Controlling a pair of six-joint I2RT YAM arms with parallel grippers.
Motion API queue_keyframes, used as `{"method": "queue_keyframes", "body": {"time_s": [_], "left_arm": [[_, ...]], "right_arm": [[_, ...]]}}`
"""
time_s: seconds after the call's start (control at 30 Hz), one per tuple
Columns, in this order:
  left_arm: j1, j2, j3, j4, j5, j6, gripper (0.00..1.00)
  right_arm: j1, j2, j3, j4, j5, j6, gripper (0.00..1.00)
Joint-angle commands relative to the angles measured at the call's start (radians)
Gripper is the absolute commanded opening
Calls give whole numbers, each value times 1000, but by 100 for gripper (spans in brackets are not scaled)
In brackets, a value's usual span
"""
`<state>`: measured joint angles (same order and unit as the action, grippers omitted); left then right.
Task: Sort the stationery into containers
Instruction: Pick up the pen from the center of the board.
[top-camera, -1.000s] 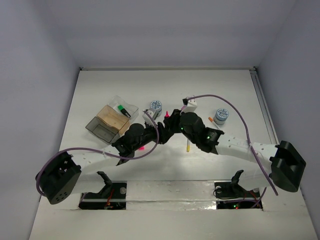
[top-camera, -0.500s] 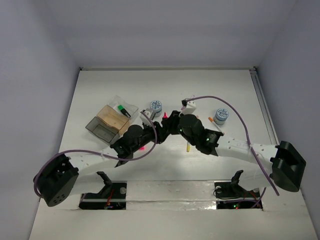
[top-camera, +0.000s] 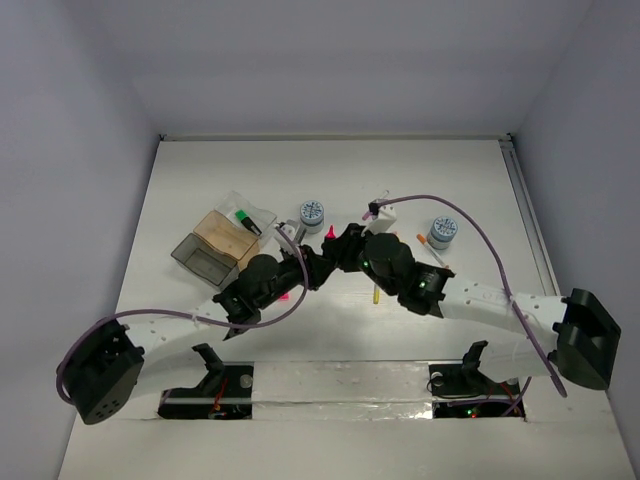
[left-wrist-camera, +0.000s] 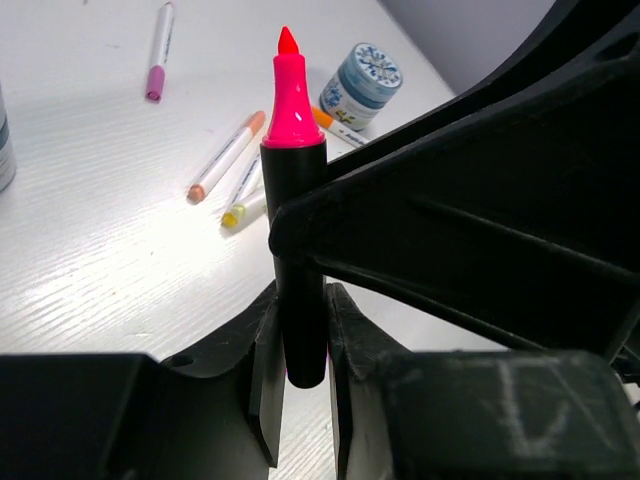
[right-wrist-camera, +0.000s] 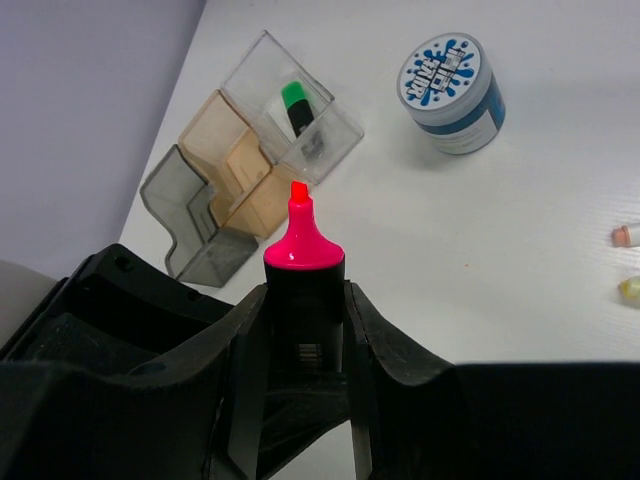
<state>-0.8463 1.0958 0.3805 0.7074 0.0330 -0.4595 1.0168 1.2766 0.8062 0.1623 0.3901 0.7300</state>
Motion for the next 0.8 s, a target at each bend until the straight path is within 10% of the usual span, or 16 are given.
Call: {"method": "queue_keyframes", "body": {"time_s": [0.0,0.23,0.43,0.5,0.63,0.77], "left_arm": [[6,-57,-8,121,-2,58,0],[6,-109,-15,116,31,107,0],[6,-134,-12,92,18,124,0],[19,-149,-9,69,-7,128,0],[85,-206,-8,29,-21,96,0],[171,-280,-14,6,1,26,0]], "right_arm": [[23,-55,-25,-46,22,-1,18],[14,-128,-4,-142,56,-67,71],[-4,-249,-12,-176,29,-152,71],[-4,-278,-15,-199,35,-179,66],[-4,-299,-53,-176,-48,-242,9],[-4,-192,-85,-86,-296,-299,0]]}}
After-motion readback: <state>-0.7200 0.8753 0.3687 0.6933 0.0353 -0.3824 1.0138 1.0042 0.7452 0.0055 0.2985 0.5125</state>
